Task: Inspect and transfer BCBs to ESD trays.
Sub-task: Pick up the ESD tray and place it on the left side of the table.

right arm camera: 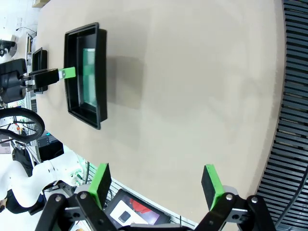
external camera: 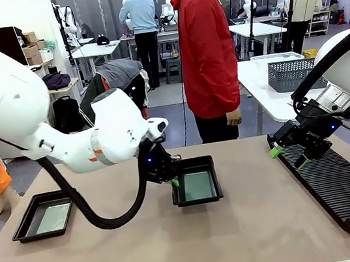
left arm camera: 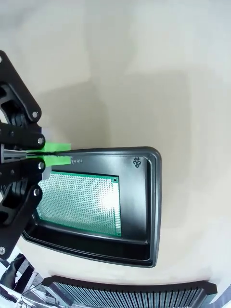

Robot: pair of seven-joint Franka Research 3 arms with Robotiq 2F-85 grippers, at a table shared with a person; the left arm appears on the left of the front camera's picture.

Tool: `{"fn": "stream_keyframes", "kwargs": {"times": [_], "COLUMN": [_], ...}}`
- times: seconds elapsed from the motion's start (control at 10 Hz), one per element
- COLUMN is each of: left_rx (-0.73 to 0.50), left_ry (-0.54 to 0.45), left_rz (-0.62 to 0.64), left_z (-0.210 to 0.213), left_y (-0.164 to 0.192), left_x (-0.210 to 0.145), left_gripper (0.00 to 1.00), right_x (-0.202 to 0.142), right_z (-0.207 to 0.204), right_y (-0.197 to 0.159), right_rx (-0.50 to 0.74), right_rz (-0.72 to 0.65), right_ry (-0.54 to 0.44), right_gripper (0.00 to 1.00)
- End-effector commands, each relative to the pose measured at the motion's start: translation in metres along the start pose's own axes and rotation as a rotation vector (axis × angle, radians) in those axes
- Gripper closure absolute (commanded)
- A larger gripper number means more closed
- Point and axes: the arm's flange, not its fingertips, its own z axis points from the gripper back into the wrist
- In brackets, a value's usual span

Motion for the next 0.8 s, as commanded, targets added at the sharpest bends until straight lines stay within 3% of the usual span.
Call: {"fn": "stream_keyframes", "kwargs": {"times": [0.0, 0.7], "left_rx": [0.001, 0.036], "left_ry": [-0.011, 0.004], "left_rz": [-0.013, -0.001], "left_z": [0.025, 0.084], "left_y": [0.033, 0.161], "left_x": [-0.017, -0.023], "left_gripper": [1.0, 1.0], "right_x": [0.0, 0.0], "right_z": [0.0, 0.0], "right_y": [0.002, 0.002], "right_rx": [-0.013, -0.013], "right_rz": [-0.019, -0.019], "right_ry": [0.001, 0.001], "right_gripper": [0.0, 0.0]}}
